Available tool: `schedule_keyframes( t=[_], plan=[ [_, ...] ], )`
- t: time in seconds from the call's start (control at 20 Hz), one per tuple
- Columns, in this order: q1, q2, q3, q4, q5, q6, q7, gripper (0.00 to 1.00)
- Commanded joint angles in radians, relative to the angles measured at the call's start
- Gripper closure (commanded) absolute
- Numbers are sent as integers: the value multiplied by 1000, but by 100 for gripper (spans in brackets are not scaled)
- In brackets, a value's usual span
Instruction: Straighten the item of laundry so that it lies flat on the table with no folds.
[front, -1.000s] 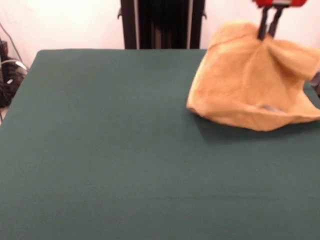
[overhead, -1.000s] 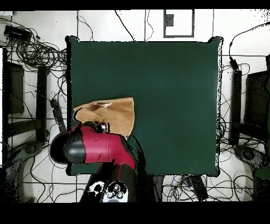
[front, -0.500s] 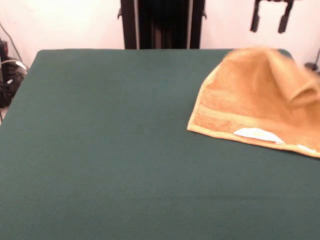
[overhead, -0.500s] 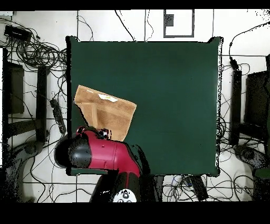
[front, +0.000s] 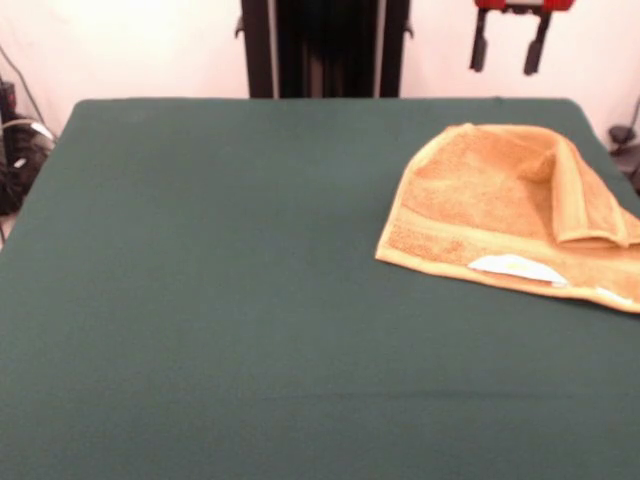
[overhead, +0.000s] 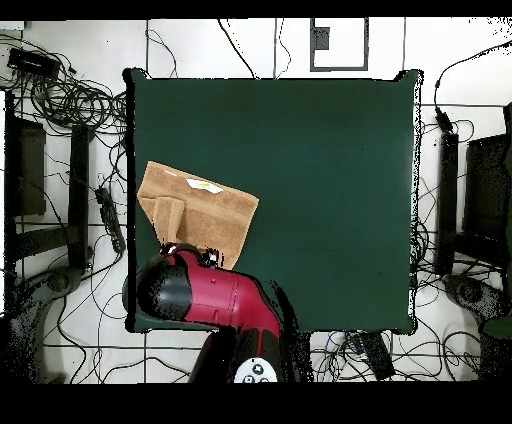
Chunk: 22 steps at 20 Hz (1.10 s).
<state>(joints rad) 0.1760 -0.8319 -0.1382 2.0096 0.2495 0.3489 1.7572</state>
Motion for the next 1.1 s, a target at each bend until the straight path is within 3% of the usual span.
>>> schedule_keyframes(
  t=[0.05, 0.3, 0.45, 1.1],
  plan=[
    [-5, 65, 142, 69, 53, -69, 211, 0],
    [-9, 85, 106, -35, 35, 30, 182, 0],
    [7, 129, 49, -150, 3, 123, 167, 0],
    [-64, 356, 33, -441, -1, 135, 137, 0]
  ],
)
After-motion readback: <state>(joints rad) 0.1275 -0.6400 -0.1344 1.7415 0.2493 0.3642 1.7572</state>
